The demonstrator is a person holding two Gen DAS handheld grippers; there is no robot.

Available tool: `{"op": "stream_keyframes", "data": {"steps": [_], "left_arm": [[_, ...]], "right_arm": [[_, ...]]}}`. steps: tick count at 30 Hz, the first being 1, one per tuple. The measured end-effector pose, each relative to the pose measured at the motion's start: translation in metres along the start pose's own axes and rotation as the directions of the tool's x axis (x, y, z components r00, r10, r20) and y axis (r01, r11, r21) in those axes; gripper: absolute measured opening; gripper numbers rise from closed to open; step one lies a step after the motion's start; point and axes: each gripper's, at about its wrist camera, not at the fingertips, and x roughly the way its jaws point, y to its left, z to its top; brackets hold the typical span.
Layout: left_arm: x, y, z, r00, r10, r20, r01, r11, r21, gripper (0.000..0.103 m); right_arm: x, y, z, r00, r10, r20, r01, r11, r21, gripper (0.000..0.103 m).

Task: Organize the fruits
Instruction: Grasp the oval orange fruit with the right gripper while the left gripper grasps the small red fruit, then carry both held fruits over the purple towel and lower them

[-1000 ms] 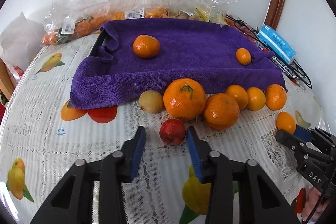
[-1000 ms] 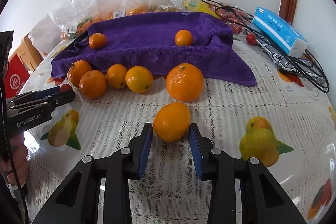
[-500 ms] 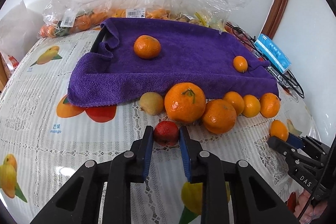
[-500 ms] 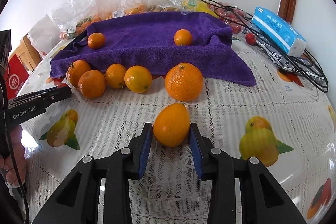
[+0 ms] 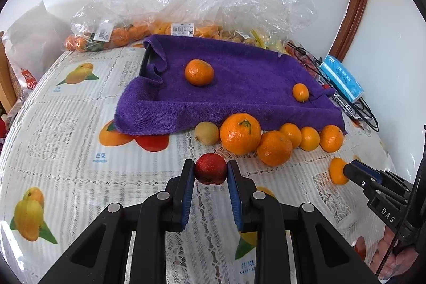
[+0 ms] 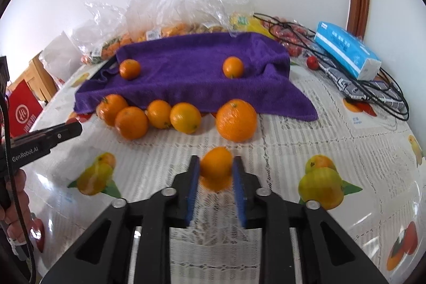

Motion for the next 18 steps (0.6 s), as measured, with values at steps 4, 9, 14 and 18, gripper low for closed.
{"op": "stream_keyframes", "data": {"steps": [4,9,14,18], "left_arm": [[-0.006,0.002,0.001,1.000,0.005,0.007,-0.005,1.000,-0.007,0.024],[-0.009,0.006,0.000,1.000,0.013,0.007,-0.013,1.000,-0.009,0.024],[-0.007,0.005,-0.001,1.000,0.005,0.000,-0.005,1.000,-0.013,0.024],[-0.005,0.004,0.000,1.000,0.005,-0.004,-0.005,1.000,-0.009,0.024]], "right_arm": [[0.005,0.006,0.002,1.000,-0.008,-0.011,0.008,1.000,-0.027,0.021],[0.007,0.005,-0.004,1.000,-0.002,-0.007,0.002,0.999,-0.034,0.027],[0.017,-0.004,-0.009,0.999,-0.022,-0.039,0.021,1.000,-0.010,0.032],[0.025,-0.008,-0.009,0.998,0.001,-0.064,0.000,1.000,0.008,0.032]]}}
